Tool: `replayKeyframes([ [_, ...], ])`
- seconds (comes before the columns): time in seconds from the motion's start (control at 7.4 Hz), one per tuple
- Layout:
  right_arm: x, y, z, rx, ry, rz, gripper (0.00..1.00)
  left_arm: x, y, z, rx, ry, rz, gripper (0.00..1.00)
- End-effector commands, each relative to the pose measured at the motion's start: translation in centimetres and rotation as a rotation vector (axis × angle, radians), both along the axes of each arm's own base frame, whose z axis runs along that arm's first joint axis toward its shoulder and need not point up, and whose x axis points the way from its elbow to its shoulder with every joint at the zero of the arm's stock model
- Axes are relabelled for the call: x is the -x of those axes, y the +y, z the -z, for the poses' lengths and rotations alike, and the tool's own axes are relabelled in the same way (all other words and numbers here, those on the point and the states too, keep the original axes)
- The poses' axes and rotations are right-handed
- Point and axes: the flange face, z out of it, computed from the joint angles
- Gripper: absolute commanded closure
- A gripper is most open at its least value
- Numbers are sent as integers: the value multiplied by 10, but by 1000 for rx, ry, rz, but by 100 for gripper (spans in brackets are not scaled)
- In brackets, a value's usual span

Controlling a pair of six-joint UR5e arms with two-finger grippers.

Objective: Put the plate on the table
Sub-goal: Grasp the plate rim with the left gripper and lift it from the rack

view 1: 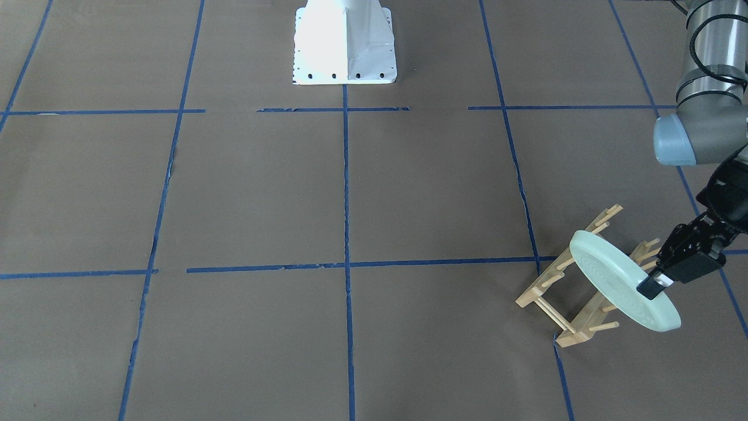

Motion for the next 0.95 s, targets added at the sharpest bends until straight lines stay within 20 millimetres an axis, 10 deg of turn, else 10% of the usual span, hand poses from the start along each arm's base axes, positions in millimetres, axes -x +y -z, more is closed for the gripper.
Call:
replayKeyframes([
  [0.0,0,0,0,0,0,0,0,-6,-4,76,80,-21,-86,100],
  [0.27,0,0,0,0,0,0,0,-22,15,127,21,-174,-170,100],
  [0.81,0,0,0,0,0,0,0,-181,64,204,108,-708,-353,100],
])
